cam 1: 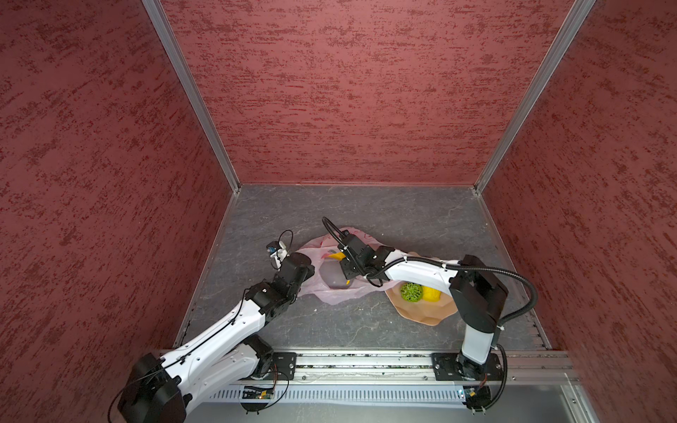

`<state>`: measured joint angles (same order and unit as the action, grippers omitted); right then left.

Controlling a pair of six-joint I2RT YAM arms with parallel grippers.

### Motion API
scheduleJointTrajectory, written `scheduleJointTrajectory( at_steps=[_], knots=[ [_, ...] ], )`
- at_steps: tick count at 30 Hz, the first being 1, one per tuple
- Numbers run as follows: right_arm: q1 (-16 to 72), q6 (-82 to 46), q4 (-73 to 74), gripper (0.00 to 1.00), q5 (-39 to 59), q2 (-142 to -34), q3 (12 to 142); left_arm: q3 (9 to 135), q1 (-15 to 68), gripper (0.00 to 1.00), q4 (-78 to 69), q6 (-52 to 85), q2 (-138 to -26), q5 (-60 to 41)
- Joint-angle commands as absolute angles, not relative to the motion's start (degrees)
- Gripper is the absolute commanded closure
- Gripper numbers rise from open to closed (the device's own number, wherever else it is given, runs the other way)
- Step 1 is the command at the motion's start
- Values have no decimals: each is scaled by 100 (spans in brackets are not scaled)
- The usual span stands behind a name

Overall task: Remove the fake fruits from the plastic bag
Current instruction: 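Push the right gripper down into the bag and close on the yellow pepper, then lift the long yellow pepper out of the bag with the right gripper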

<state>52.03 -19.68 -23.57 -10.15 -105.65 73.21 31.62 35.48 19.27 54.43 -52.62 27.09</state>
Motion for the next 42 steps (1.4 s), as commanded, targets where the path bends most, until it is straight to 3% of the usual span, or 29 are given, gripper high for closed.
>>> scheduleJointTrajectory(
  at_steps=[1, 42],
  knots=[
    [5221, -1973, -2642, 86, -1364, -10222, 7291, 3318, 3465, 100, 1779, 5313, -5274, 2742],
    [5222, -1720, -3533, 87, -1443, -8437, 6444, 3717, 3357, 100, 1608, 5292, -5804, 2918]
  ],
)
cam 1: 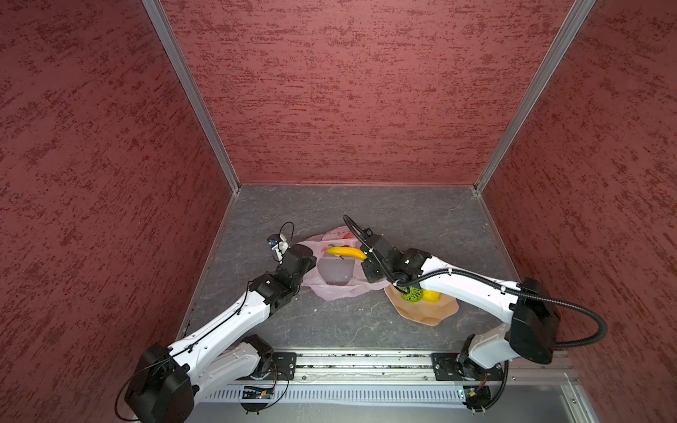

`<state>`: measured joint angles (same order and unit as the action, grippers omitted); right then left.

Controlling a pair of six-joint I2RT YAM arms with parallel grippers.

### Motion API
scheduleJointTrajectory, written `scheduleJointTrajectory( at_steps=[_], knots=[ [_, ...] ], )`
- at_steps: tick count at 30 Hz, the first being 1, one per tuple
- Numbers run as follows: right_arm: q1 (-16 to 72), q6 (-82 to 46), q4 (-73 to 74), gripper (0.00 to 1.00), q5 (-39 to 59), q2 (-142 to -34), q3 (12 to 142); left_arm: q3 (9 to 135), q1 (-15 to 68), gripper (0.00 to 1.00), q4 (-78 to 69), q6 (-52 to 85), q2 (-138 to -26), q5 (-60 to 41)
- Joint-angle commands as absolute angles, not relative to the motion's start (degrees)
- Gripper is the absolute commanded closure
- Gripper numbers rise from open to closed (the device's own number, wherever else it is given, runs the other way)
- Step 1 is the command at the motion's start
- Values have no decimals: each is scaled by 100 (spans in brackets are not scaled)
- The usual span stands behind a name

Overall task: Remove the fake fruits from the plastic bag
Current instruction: 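Lift the long yellow pepper out of the bag with the right gripper, then carry the yellow pepper over the peach bowl and lower it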

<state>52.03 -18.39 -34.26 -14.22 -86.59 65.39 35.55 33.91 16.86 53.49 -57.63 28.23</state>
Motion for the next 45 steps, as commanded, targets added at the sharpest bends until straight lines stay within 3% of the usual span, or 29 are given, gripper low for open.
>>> scheduleJointTrajectory(
  at_steps=[1, 18, 35, 45],
  knots=[
    [5221, -1699, -3537, 87, -1426, -8392, 6429, 3722, 3357, 100, 1604, 5292, -5818, 2916],
    [5201, -1704, -2894, 87, -1486, -8297, 6849, 3729, 3882, 100, 1857, 5611, -5821, 2989],
    [5124, -1784, -2062, 87, -1915, -9440, 8005, 3430, 3999, 100, 2113, 5940, -5330, 2960],
    [4755, -2352, -2753, 88, -2312, -9456, 8537, 3297, 3921, 100, 2106, 5892, -5151, 2949]
  ],
)
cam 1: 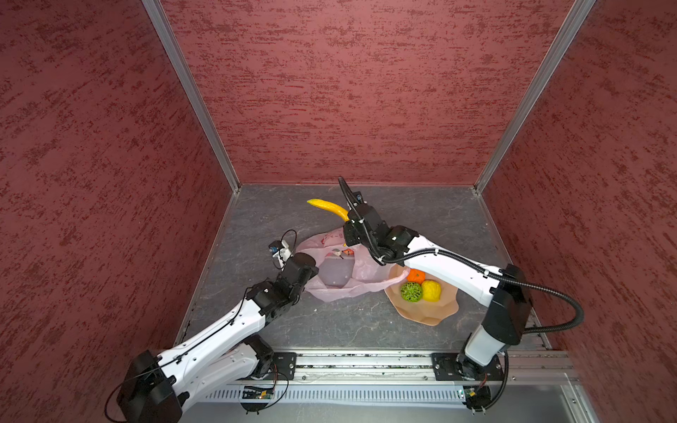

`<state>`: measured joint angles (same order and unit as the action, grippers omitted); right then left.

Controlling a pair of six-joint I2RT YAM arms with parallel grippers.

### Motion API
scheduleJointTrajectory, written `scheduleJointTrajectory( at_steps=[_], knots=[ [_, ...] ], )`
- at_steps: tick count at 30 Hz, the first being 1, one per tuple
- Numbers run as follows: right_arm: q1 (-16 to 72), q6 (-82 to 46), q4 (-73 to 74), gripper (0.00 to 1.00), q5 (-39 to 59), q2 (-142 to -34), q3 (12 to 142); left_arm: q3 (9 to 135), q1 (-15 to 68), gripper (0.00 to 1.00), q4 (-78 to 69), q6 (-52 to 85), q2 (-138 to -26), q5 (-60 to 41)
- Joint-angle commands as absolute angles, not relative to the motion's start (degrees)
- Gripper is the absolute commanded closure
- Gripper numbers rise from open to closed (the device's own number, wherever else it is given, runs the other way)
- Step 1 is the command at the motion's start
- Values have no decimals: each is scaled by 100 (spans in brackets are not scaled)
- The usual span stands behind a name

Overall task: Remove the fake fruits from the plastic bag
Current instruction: 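Carry the yellow pepper over the peach bowl and lower it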

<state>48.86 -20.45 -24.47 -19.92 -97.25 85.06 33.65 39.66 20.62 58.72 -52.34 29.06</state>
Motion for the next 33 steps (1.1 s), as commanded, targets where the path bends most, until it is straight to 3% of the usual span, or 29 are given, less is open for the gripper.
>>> scheduleJointTrajectory(
  at_steps=[1, 18, 24, 33],
  knots=[
    [4693, -2456, -2866, 87, -2373, -9328, 8456, 3294, 3898, 100, 2087, 5879, -5148, 2930],
    [3358, -3523, -5134, 85, -2457, -6223, 5802, 3391, 3612, 100, 1781, 5521, -5319, 2595],
    [3115, -3645, -5515, 85, -2434, -5906, 5246, 3489, 3612, 100, 1723, 5493, -5468, 2507],
    [2973, -4037, -5927, 84, -2576, -6265, 5195, 3551, 3608, 100, 1695, 5450, -5557, 2461]
  ],
)
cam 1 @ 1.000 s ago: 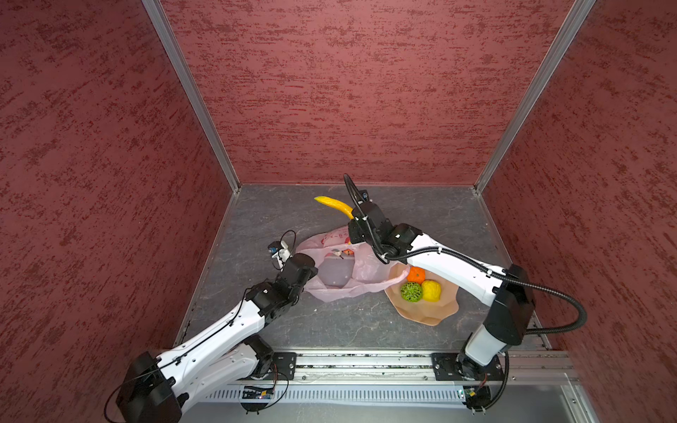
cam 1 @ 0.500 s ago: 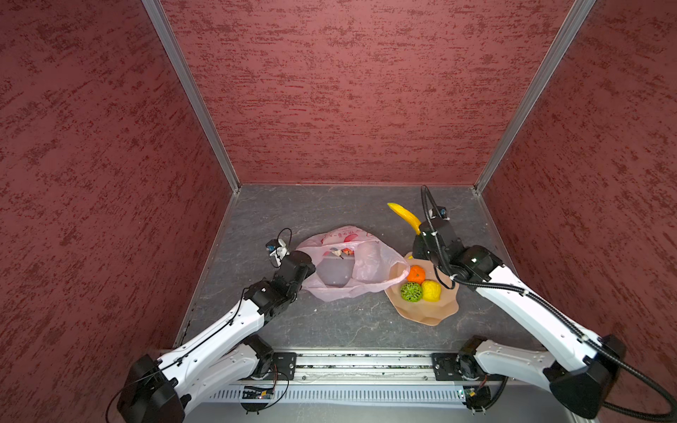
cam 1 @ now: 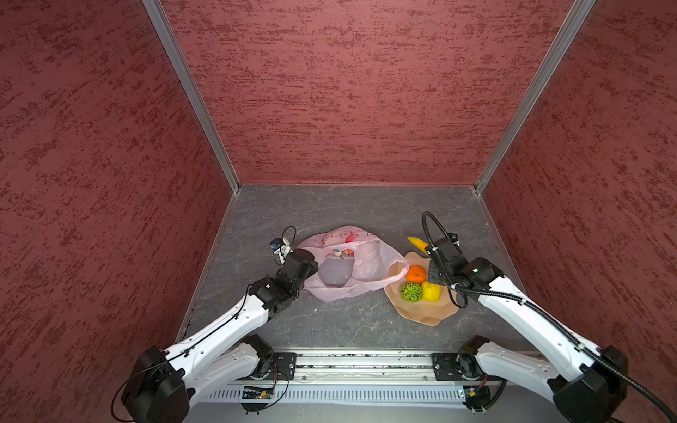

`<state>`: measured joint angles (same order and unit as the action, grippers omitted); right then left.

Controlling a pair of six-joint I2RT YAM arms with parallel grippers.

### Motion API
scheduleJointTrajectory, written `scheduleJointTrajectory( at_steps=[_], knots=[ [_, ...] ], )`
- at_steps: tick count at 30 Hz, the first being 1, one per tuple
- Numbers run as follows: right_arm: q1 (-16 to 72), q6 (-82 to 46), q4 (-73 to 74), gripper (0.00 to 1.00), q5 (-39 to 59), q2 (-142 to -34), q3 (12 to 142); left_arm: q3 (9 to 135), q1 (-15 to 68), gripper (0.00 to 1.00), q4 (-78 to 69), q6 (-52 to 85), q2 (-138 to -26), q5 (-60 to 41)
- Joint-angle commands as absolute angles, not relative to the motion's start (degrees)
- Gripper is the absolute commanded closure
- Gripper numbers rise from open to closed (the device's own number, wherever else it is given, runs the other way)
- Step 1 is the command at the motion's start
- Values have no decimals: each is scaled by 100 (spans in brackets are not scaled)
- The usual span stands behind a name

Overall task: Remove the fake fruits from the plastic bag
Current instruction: 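Carry the yellow pepper over the peach bowl and lower it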

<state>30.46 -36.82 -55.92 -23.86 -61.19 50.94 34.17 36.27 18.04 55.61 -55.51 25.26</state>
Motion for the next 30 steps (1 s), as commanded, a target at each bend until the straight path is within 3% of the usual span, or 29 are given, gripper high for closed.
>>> scheduleJointTrajectory(
  at_steps=[1, 12, 30],
  knots=[
    [2971, -4139, -6010, 84, -2575, -6326, 5198, 3543, 3605, 100, 1703, 5456, -5553, 2461],
    [2944, -5316, -6091, 84, -2437, -6154, 4654, 3446, 3446, 100, 1663, 5398, -5524, 2251],
    [2944, -5507, -5890, 85, -2298, -5691, 4164, 3433, 3361, 100, 1624, 5382, -5534, 2136]
  ],
)
